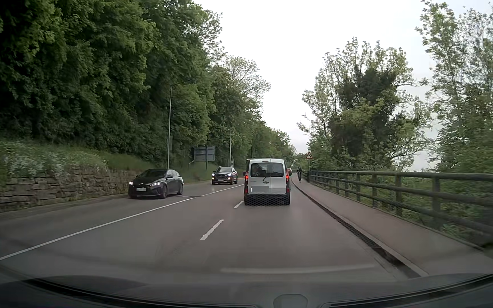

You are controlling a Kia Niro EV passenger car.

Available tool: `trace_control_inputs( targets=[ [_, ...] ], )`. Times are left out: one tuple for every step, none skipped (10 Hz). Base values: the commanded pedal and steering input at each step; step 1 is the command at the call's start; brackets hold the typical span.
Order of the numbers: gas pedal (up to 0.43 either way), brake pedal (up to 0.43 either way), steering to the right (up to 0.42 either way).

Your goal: Follow the waypoints while adhering to traffic rules and regulations

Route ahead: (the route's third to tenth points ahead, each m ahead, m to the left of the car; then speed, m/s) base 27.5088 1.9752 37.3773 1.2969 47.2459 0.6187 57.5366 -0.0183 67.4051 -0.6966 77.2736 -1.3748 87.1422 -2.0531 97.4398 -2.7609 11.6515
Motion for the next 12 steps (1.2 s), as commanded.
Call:
trace_control_inputs(
  targets=[
    [0.15, 0.0, 0.006],
    [0.15, 0.0, 0.006],
    [0.157, 0.0, 0.006],
    [0.169, 0.0, 0.006],
    [0.169, 0.0, 0.006],
    [0.169, 0.0, 0.005],
    [0.169, 0.0, 0.005],
    [0.169, 0.0, 0.005],
    [0.169, 0.0, 0.005],
    [0.169, 0.0, 0.005],
    [0.169, 0.0, 0.005],
    [0.169, 0.0, 0.005]
  ],
)
